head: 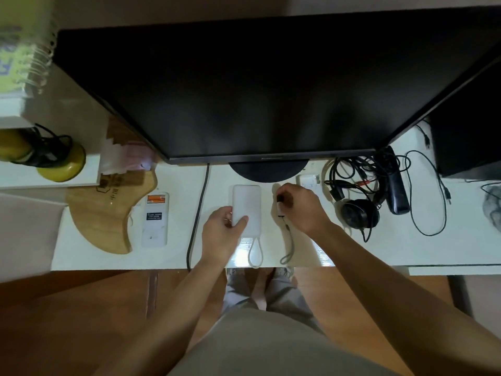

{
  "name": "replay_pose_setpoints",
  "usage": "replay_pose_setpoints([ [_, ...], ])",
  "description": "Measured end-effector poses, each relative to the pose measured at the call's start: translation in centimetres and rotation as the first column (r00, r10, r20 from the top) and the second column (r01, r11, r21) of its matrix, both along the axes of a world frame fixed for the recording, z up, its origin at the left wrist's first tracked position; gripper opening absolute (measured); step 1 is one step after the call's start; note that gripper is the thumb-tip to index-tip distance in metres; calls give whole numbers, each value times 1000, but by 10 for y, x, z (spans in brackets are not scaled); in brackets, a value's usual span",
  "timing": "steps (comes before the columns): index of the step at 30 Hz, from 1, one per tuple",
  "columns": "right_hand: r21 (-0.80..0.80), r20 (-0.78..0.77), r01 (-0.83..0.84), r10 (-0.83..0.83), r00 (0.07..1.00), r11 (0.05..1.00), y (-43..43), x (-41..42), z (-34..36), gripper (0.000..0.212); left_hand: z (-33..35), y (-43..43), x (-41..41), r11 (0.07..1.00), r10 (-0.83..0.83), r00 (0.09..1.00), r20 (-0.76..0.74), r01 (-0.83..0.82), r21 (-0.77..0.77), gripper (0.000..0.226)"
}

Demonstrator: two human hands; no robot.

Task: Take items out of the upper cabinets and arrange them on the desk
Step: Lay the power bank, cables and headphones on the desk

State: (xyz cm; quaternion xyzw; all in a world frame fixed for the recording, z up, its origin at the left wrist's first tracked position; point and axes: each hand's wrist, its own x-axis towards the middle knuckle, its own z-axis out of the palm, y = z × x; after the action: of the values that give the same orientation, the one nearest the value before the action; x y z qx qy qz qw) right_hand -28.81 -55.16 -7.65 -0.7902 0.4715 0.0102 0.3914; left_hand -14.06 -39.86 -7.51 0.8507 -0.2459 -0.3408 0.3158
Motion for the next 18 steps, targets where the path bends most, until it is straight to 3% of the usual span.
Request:
replay_pose_setpoints([
  [8,-118,11,-107,109,994,987,22,-21,4,44,0,7,1,984,-174,981,92,176,-17,59],
  [14,-96,-42,-127,123,991,987,35,-25,-3,46,-8,15,5,962,-269,957,108,272,-10,85],
  [18,-104,-59,-93,87,994,990,35,-16,-9,47,-12,19,6,961,-270,957,111,274,-26,90],
])
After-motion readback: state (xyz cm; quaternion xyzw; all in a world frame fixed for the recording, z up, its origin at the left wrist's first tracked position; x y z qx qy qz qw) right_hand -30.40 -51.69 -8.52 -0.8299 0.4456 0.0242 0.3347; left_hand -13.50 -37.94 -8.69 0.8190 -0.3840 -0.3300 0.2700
